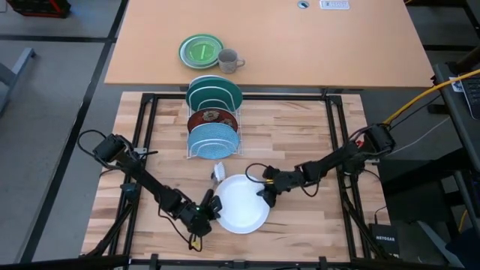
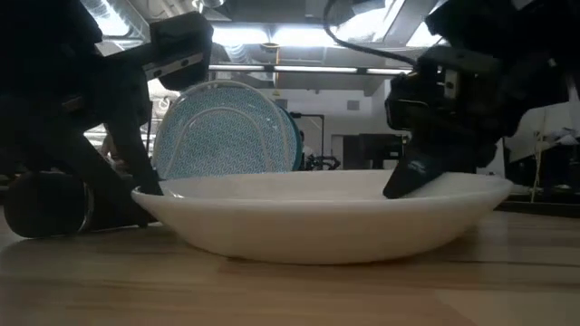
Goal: Sort dishes
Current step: Put the white plate into the white dish rack
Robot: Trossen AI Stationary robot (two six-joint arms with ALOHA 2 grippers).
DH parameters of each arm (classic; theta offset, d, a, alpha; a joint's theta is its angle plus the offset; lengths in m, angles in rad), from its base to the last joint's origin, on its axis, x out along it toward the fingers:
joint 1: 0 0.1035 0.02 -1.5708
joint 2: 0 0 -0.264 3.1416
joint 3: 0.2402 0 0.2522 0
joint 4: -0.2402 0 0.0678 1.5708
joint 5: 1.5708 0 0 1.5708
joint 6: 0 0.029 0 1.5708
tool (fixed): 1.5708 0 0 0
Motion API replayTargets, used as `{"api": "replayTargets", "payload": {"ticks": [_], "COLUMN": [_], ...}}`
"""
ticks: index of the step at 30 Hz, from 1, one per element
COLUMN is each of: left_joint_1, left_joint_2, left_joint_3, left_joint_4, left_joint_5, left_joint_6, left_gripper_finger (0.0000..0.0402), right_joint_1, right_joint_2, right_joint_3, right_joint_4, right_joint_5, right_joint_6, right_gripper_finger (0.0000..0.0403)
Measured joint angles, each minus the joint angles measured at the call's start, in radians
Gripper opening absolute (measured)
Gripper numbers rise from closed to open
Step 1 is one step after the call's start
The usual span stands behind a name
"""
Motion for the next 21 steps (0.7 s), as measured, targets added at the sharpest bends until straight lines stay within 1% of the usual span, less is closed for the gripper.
{"api": "replayTargets", "payload": {"ticks": [3, 8, 13, 17, 21], "left_joint_1": [-0.001, -0.001, -0.004, -0.020, -0.041], "left_joint_2": [0.000, 0.000, 0.000, 0.000, 0.000], "left_joint_3": [0.000, 0.000, 0.000, 0.000, 0.000], "left_joint_4": [-0.019, -0.025, -0.039, -0.040, -0.044], "left_joint_5": [-0.044, -0.060, -0.100, -0.114, -0.134], "left_joint_6": [-0.006, -0.008, -0.030, -0.037, -0.046], "left_gripper_finger": [0.0004, 0.0004, 0.0004, 0.0004, 0.0007], "right_joint_1": [-0.025, -0.041, -0.040, -0.039, -0.044], "right_joint_2": [0.000, 0.000, 0.000, 0.000, 0.000], "right_joint_3": [0.000, 0.000, 0.000, 0.000, 0.001], "right_joint_4": [-0.007, -0.009, -0.032, -0.030, 0.006], "right_joint_5": [-0.048, -0.097, -0.148, -0.147, -0.114], "right_joint_6": [-0.034, -0.048, -0.041, -0.038, -0.042], "right_gripper_finger": [0.0107, 0.0107, 0.0108, 0.0108, 0.0108]}}
